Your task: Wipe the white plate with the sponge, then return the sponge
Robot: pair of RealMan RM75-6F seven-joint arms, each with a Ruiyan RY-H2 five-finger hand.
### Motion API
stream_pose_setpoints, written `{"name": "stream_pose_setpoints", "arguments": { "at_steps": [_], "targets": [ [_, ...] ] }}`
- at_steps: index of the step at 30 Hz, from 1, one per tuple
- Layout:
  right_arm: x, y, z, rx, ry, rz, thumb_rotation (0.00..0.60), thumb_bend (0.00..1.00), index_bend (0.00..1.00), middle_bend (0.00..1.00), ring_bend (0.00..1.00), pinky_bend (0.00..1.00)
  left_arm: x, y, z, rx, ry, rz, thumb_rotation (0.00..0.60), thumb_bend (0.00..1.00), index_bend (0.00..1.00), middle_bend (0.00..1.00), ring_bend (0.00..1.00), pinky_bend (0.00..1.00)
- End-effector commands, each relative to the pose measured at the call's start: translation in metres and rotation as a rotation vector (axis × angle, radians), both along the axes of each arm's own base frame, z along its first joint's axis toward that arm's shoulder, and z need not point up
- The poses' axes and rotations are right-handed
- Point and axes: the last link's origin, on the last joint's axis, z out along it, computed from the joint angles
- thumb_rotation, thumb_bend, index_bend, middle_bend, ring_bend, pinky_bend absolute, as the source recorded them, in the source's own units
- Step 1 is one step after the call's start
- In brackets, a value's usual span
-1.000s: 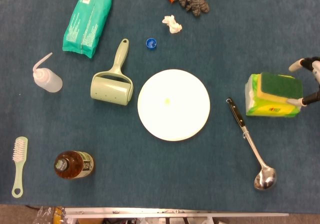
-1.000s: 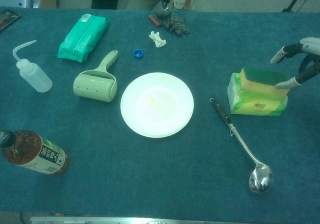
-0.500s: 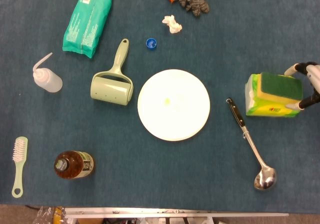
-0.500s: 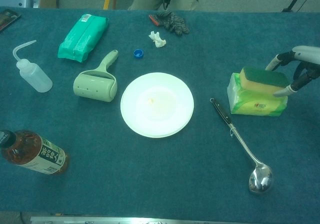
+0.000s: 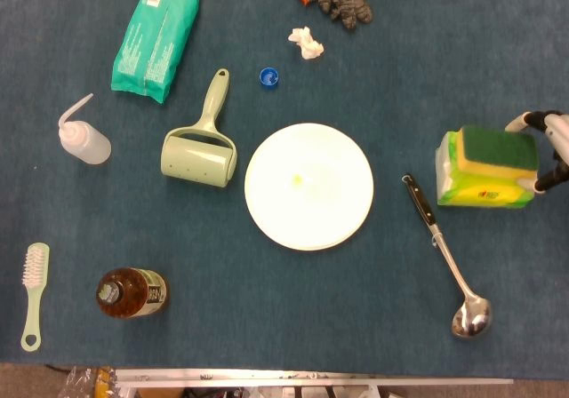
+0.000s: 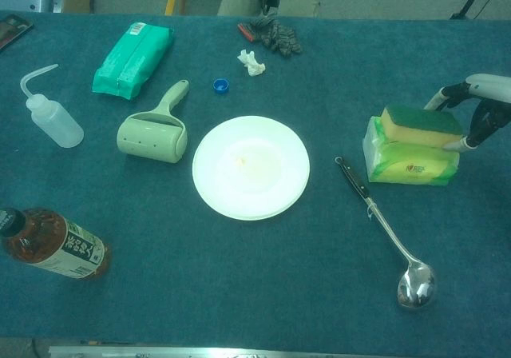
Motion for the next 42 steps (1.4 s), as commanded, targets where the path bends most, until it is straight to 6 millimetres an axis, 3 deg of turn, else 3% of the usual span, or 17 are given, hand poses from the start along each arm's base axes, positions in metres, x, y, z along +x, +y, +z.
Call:
{"name": "stream_pose_setpoints", "arguments": {
  "at_steps": [1, 11, 20, 33, 42],
  "targets": [
    [0.001, -0.001, 0.000, -0.005, -0.003, 0.000, 0.600, 0.25, 0.35, 0.27, 0.20, 0.51, 0.000, 0.000, 0.000, 0.000, 0.000, 0.001, 0.600, 0.37, 0.28, 0.17, 0.04, 0.02],
    [0.015, -0.007, 0.011, -0.053, -0.021, 0.052, 0.600, 0.28, 0.42, 0.32, 0.27, 0.59, -0.001, 0.001, 0.000, -0.002, -0.002, 0.000, 0.600, 0.37, 0.28, 0.17, 0.04, 0.02],
    [0.054, -0.016, 0.016, -0.038, -0.007, 0.203, 0.600, 0.28, 0.42, 0.32, 0.27, 0.59, 0.000, 0.001, -0.001, -0.001, -0.006, -0.006, 0.600, 0.37, 0.28, 0.17, 0.04, 0.02],
    [0.106, -0.030, -0.013, 0.065, 0.085, 0.386, 0.600, 0.28, 0.43, 0.33, 0.28, 0.59, -0.003, -0.007, 0.004, 0.020, -0.016, 0.002, 0.600, 0.37, 0.28, 0.17, 0.04, 0.02],
    [0.133, -0.030, -0.049, 0.103, 0.177, 0.511, 0.600, 0.27, 0.43, 0.33, 0.28, 0.59, -0.004, -0.010, 0.005, 0.033, -0.032, -0.005, 0.600, 0.37, 0.28, 0.17, 0.04, 0.02]
  ]
}}
